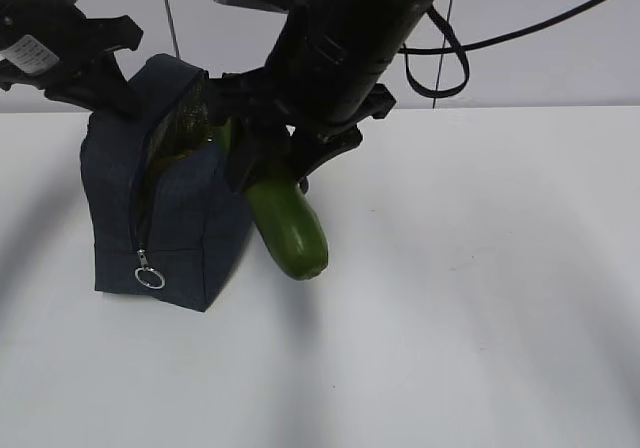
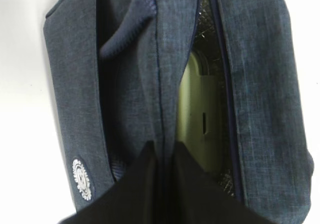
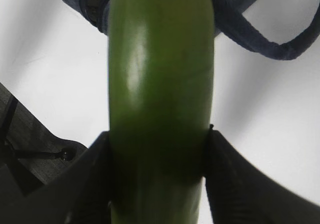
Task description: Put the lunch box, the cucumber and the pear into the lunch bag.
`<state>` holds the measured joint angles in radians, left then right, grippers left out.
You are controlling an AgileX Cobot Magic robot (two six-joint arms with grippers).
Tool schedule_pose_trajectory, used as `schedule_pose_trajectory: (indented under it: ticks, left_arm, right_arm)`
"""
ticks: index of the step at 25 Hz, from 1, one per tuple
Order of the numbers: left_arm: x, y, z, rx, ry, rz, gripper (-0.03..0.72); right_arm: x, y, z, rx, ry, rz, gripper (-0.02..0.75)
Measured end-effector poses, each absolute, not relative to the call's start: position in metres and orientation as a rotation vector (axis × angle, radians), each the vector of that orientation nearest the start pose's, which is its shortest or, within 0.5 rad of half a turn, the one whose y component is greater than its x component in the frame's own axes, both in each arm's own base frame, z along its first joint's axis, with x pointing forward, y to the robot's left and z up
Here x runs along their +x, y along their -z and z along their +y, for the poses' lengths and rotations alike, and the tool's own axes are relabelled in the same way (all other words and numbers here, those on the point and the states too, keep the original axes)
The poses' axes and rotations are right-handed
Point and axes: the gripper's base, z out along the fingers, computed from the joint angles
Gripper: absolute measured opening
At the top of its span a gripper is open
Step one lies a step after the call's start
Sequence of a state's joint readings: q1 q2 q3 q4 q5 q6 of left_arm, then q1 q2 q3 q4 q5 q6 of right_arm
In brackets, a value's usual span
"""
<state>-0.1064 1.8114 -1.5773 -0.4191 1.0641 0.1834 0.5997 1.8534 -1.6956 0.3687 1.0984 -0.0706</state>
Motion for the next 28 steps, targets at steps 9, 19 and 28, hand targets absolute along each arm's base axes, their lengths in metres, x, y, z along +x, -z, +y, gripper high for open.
schedule_pose_trajectory:
  ticks: [9, 19, 28]
  left_arm:
    - [0.383, -0.295, -0.074, 0.205, 0.538, 2.715, 0.0]
    - [0.383, -0.295, -0.074, 0.206, 0.54, 2.717, 0.0]
    - [0.383, -0.295, -0.074, 0.206, 0.54, 2.718, 0.0]
  right_arm:
    - [0.327, -0.323, 0.256, -0.734, -0.668, 2.557, 0.399]
    - [0.347, -0.307, 0.276, -0.549, -0.862, 2.486, 0.399]
    - [0.363, -0.316, 0.281, -0.367, -0.941, 2.323, 0.399]
